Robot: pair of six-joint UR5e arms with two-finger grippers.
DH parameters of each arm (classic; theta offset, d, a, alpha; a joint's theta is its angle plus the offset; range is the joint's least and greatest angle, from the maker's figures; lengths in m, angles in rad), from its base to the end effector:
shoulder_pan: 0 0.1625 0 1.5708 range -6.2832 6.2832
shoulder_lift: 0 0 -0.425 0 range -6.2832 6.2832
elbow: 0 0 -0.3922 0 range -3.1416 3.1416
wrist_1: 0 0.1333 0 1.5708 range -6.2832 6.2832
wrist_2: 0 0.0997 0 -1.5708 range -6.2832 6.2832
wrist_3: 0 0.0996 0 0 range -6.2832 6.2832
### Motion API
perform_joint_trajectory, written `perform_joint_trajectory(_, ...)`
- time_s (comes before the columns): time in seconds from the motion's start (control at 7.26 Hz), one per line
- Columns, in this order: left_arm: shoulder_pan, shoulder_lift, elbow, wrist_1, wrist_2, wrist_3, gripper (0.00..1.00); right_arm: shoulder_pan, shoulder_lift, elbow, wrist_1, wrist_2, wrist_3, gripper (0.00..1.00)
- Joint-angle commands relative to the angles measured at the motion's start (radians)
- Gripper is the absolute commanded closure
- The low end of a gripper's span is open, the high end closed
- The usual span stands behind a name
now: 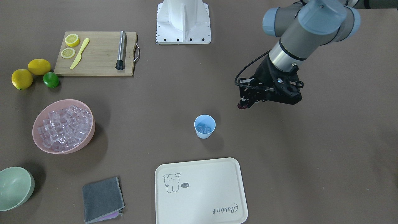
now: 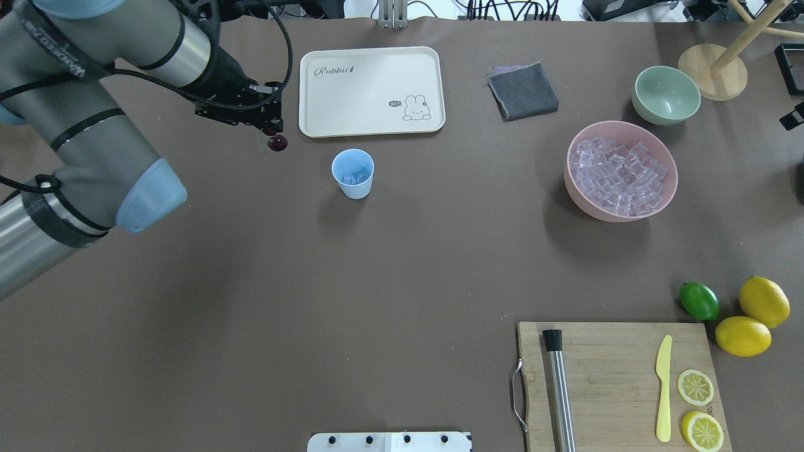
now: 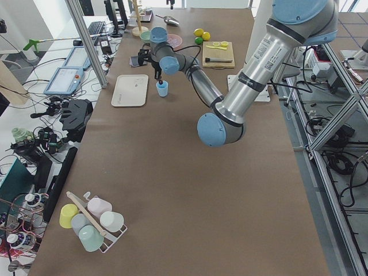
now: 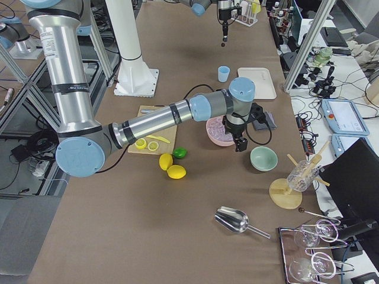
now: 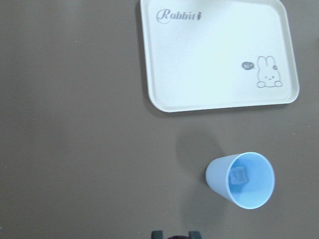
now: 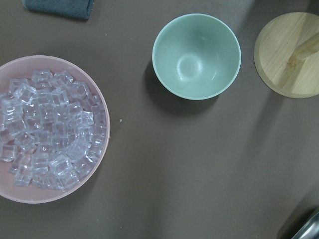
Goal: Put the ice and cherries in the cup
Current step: 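Carry the cherries with the left gripper over the cup and release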
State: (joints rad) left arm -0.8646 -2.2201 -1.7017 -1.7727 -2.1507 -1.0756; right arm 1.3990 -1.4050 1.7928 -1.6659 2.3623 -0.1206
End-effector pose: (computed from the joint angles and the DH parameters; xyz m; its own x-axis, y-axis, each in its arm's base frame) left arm 0.3687 -0.5535 0.1885 0.4790 0.0510 -0.8763 0.1286 0.9835 0.1275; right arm -0.0323 -0.5515 0.4716 0.6329 -0.4335 0.6415 0.2416 0.8977 0.3684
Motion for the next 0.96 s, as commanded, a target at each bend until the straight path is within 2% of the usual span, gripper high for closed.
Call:
perform_joint_trajectory(0.0,0.068,-0.123,0.179,-0.104,0.099,-0.08,1.0,0.0,-0.002,-0.001,0.0,0.0,-0.001,0.01)
perform_joint_trajectory(0.14,0.076,-0.144,0.247,-0.173,0.104,-0.12,1.0,0.0,-0.003,-0.001,0.0,0.0,-0.001,0.01)
perform_joint_trajectory(0.41,0.114,-0.141,0.277,-0.209,0.179,-0.125,1.0,-0.001,-0.002,0.0,0.002,0.0,-0.001,0.01)
perform_joint_trajectory(0.83,0.145,-0.138,0.266,-0.208,0.18,-0.151,1.0,-0.001,0.0,-0.001,0.002,-0.001,-0.001,0.01)
